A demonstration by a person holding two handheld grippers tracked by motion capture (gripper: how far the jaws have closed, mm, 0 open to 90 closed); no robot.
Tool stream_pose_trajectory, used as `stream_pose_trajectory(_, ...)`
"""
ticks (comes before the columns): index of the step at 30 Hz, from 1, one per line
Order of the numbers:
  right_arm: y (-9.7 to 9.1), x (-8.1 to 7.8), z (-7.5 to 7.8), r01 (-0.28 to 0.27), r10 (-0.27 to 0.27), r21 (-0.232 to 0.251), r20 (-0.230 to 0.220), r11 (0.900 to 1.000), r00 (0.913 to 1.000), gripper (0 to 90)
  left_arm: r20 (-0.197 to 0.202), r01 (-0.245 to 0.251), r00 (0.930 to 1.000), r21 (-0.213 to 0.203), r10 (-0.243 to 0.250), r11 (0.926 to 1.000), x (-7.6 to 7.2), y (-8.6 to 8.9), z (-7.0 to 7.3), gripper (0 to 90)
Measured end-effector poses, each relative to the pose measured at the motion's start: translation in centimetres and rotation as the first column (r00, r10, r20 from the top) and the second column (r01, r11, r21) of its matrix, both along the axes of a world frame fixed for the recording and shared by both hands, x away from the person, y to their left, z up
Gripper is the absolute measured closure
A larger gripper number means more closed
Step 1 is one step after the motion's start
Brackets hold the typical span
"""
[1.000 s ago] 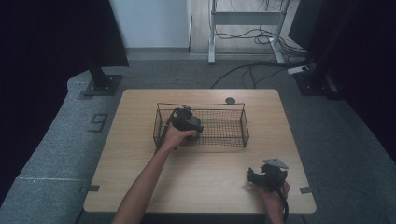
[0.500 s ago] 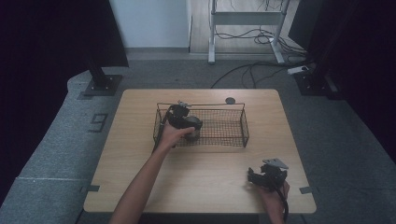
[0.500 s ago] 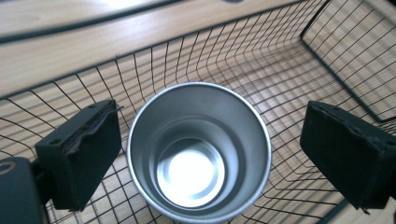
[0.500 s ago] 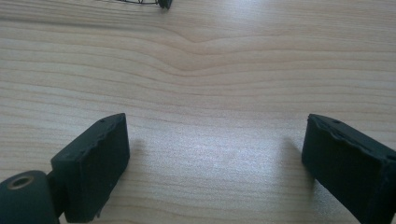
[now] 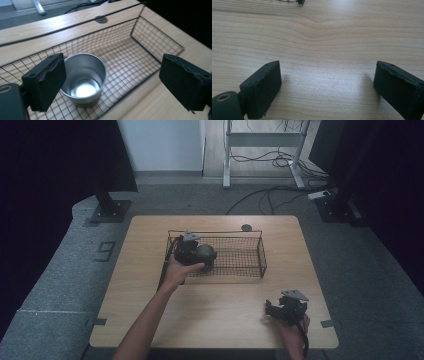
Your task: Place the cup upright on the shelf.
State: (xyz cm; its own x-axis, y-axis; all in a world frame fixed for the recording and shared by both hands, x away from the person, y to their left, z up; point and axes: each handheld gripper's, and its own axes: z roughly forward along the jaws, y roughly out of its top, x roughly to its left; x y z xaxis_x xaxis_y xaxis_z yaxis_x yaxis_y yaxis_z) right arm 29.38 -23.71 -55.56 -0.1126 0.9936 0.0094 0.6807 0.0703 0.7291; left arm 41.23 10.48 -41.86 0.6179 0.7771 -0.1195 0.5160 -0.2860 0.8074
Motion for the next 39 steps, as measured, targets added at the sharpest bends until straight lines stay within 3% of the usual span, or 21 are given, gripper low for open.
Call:
stream_pose_trajectory(6, 0.0, 0.0, 0.0, 0.001, -0.001, 0.002, 0.001, 1.0000, 1.0000, 7.8, 0.018, 0.009, 0.9998, 0.004, -0.009, 0.9999, -2.2, 1.6, -0.3, 8.6)
stream_pose_trajectory(10, 0.0, 0.0, 0.0, 0.001, -0.001, 0.002, 0.002, 1.0000, 1.0000, 7.8, 0.010, 0.014, 0.9999, -0.024, -0.013, 0.9996, -4.0, 3.0, -1.0, 10.5)
stream_pose_trajectory(17, 0.0, 0.0, 0.0, 0.000, 0.000, 0.002, 0.001, 1.0000, 1.0000, 7.9, 0.025, -0.025, 0.9994, -0.019, 0.025, 0.9995, -6.5, 5.5, -2.3, 11.4)
stream_pose_trajectory(22, 0.0, 0.0, 0.0, 0.000, 0.000, 0.002, 0.001, 1.0000, 1.0000, 7.9, -0.012, -0.038, 0.9992, -0.033, 0.037, 0.9987, -7.9, 7.5, -3.6, 11.7)
stream_pose_trajectory(26, 0.0, 0.0, 0.0, 0.000, 0.000, 0.002, 0.001, 1.0000, 1.0000, 7.9, -0.033, -0.046, 0.9984, -0.002, 0.046, 0.9989, -9.2, 8.7, -5.2, 11.7)
stream_pose_trajectory(33, 0.0, 0.0, 0.0, 0.000, 0.000, 0.002, 0.001, 1.0000, 1.0000, 7.9, -0.080, -0.071, 0.9943, -0.005, 0.070, 0.9975, -10.6, 10.7, -7.6, 12.7)
stream_pose_trajectory(36, 0.0, 0.0, 0.0, 0.000, 0.000, 0.002, 0.001, 1.0000, 1.0000, 7.9, -0.088, -0.072, 0.9934, 0.032, 0.074, 0.9969, -11.0, 11.1, -8.7, 12.8)
stream_pose_trajectory(39, 0.0, 0.0, 0.0, 0.001, -0.001, 0.002, 0.001, 1.0000, 1.0000, 7.9, -0.110, -0.077, 0.9908, 0.020, 0.078, 0.9969, -11.3, 11.6, -9.9, 13.0)
